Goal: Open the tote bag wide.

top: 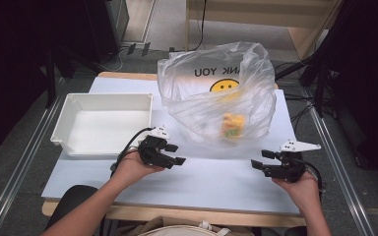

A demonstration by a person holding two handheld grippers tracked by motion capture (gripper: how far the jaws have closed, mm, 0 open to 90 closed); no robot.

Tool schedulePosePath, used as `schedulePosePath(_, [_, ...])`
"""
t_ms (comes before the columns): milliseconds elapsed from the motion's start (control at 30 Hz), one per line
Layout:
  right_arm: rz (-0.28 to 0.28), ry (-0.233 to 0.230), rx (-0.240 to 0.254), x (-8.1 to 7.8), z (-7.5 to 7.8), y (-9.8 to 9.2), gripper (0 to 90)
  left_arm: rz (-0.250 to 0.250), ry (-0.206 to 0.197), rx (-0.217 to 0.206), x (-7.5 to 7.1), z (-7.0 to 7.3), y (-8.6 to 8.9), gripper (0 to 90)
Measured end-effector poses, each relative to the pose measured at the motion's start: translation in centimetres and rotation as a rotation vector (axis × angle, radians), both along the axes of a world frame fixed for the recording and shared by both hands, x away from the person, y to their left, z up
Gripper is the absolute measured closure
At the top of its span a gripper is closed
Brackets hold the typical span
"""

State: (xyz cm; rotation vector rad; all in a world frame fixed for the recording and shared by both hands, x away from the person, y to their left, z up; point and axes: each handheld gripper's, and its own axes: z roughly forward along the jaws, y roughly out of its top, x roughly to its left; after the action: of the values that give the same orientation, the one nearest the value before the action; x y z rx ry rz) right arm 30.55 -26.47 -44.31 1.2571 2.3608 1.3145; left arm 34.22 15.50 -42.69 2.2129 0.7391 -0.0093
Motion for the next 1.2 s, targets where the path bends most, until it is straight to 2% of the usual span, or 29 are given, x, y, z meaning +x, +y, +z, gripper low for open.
schedulePosePath(67, [-0.001,0.017,0.011,0.12,-0.10,-0.19,37.3,0.008,0.001,-0.005,0.09,-0.05,0.04,38.9])
schedulePosePath(233, [-0.004,-0.010,-0.019,-0.03,-0.06,-0.19,37.8,0.012,0.001,-0.007,0.15,-0.06,0.07,37.8])
schedulePosePath(400, [0.000,-0.035,-0.026,-0.06,0.08,-0.10,38.0,0.017,0.005,-0.021,0.23,0.00,0.21,36.3])
schedulePosePath(733, [-0.004,-0.031,-0.028,-0.01,0.01,-0.14,37.9,0.035,-0.003,-0.020,0.34,0.00,0.27,32.5])
schedulePosePath(1200, [-0.004,-0.036,-0.026,0.03,-0.04,-0.31,37.9,0.036,0.002,-0.013,0.31,0.04,0.33,36.9])
